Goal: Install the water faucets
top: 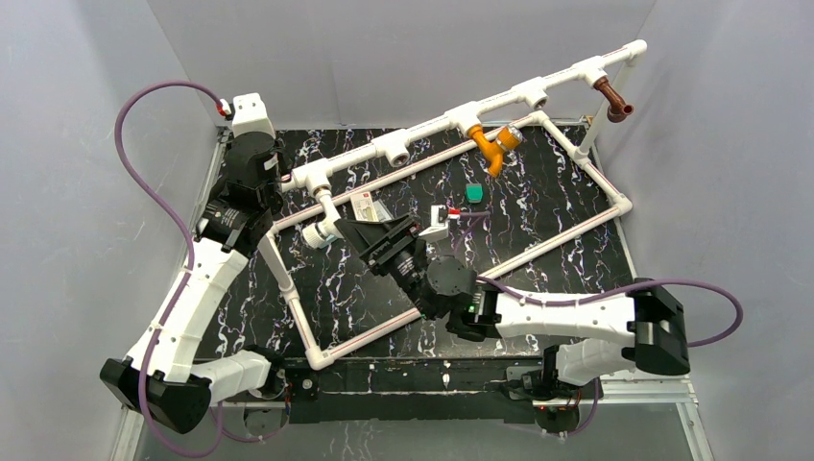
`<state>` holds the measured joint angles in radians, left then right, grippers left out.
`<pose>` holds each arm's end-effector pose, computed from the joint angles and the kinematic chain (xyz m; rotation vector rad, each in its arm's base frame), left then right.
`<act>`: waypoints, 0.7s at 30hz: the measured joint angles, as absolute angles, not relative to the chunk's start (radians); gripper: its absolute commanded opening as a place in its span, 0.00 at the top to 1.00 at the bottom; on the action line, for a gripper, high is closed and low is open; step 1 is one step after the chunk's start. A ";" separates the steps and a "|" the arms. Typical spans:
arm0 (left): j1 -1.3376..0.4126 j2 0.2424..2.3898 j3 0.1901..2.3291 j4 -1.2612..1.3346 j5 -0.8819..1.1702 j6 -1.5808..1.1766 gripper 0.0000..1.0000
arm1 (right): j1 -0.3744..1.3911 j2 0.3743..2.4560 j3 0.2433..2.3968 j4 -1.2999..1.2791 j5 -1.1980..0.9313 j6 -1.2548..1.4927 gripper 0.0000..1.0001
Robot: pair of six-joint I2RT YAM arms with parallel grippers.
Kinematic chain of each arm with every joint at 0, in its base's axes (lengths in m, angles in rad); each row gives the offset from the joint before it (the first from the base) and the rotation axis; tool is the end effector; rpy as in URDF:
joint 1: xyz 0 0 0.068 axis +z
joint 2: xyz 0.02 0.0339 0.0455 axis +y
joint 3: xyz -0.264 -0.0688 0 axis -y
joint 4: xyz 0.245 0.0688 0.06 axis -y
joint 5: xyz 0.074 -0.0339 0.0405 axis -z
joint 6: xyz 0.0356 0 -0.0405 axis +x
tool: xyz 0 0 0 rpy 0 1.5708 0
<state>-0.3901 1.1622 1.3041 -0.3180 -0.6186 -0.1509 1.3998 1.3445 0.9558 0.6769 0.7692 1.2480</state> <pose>0.2396 -0.0762 0.4318 -0.2428 1.6987 0.1394 0.0764 0.2970 0.3617 0.6522 1.4570 1.6840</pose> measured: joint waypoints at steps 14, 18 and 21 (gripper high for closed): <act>-0.390 1.162 1.304 -0.318 -0.619 -0.150 0.97 | 1.400 1.158 0.870 0.642 0.620 0.776 0.23; -0.390 1.162 1.304 -0.318 -0.619 -0.150 0.97 | 1.400 1.126 0.873 0.594 0.580 0.631 0.23; -0.390 1.162 1.304 -0.318 -0.619 -0.150 0.97 | 1.400 1.105 0.891 0.542 0.552 0.505 0.26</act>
